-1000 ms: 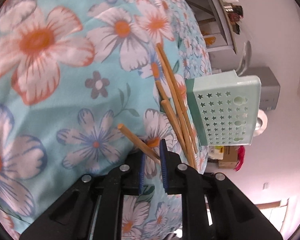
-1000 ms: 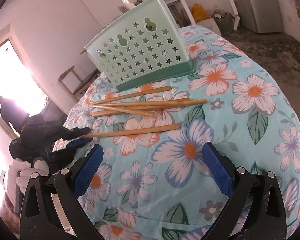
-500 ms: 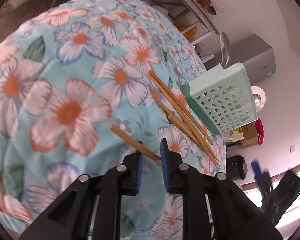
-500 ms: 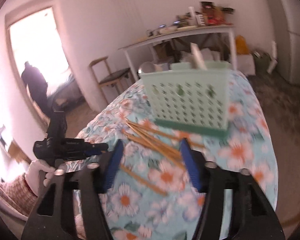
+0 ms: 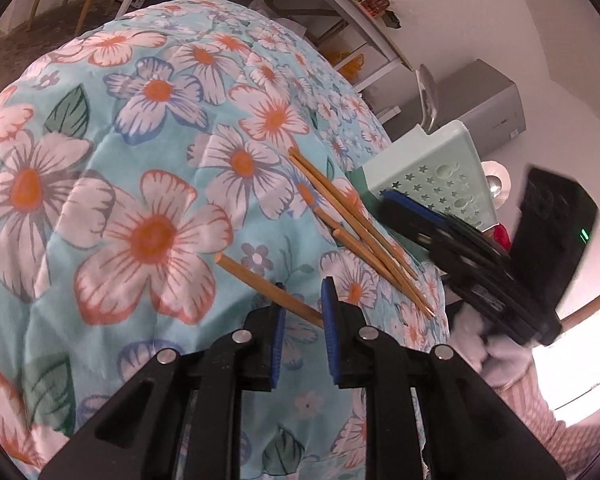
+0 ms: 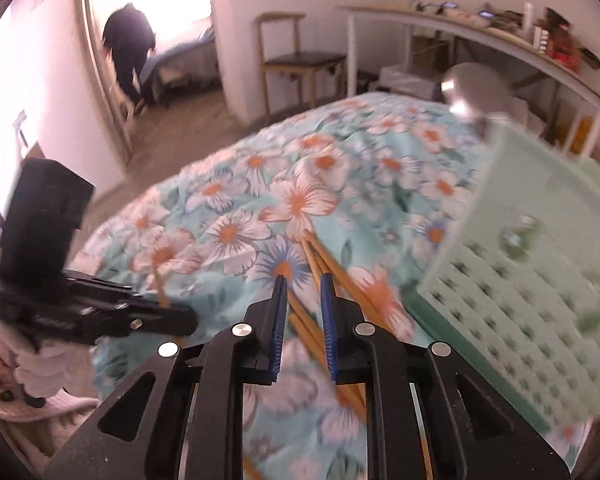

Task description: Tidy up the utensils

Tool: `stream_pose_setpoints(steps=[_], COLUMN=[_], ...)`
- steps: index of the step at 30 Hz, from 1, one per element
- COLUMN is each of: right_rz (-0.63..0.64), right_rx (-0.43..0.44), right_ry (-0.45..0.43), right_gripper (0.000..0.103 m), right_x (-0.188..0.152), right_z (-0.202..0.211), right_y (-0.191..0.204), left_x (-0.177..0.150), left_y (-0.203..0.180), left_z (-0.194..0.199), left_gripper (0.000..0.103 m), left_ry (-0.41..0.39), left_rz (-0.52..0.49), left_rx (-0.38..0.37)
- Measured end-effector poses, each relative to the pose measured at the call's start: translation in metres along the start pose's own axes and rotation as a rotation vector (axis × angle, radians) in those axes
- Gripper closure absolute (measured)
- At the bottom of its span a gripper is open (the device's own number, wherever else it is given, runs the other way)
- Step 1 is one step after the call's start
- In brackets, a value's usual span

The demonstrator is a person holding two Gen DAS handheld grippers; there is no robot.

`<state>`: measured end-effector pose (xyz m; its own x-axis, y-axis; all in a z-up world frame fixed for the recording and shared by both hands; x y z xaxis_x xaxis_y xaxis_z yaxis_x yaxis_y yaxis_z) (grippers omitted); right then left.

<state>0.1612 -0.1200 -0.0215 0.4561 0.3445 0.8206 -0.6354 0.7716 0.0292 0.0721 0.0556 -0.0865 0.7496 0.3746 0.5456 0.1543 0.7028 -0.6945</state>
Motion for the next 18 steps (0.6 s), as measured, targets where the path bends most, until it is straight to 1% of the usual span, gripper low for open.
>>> stream_pose_setpoints(steps=[3, 7, 9, 11, 18], right_rz=[0.05, 0.087, 0.102, 0.115, 0.101], right_rx=[-0.009, -0.021, -0.022, -0.034, -0.05], right_ry=[0.044, 0.089, 0.098, 0.098, 0.058], right_gripper=[0.088, 0.088, 0.091, 0.096, 0.099], right_x=[0.001, -0.002, -0.003, -0.004, 0.005], right_z=[-0.023, -0.042, -0.048, -0.05, -0.034], right_y=[0.004, 0.004, 0.006, 0.008, 0.004], left_x=[-0.002, -0.003, -0.003, -0.002, -0.003], left_y=[0.002, 0.007, 0.008, 0.009, 0.007], left_z=[-0.001, 0.002, 0.002, 0.001, 0.001], left_gripper=[0.086, 0.086, 0.086, 0.086, 0.086], left_ry=[-0.005, -0.007, -0.007, -0.008, -0.017], left_rz=[-0.006, -0.014, -0.014, -0.012, -0.014], left_rx=[-0.015, -0.033, -0.039, -0.041, -0.035])
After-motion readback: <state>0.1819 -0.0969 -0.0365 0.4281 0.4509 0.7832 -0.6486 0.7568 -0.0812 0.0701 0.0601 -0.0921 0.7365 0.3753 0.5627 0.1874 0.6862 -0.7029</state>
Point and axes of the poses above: each gripper's, at about its wrist camera, not at the fingertips, and z roughly against the way its jaws point, y to its left, x to its top, the point moved 2 cm from there along -z, roughly the way its jaws point, and after that the axes turned 12 degrees about -y, right-handed, at the moved point
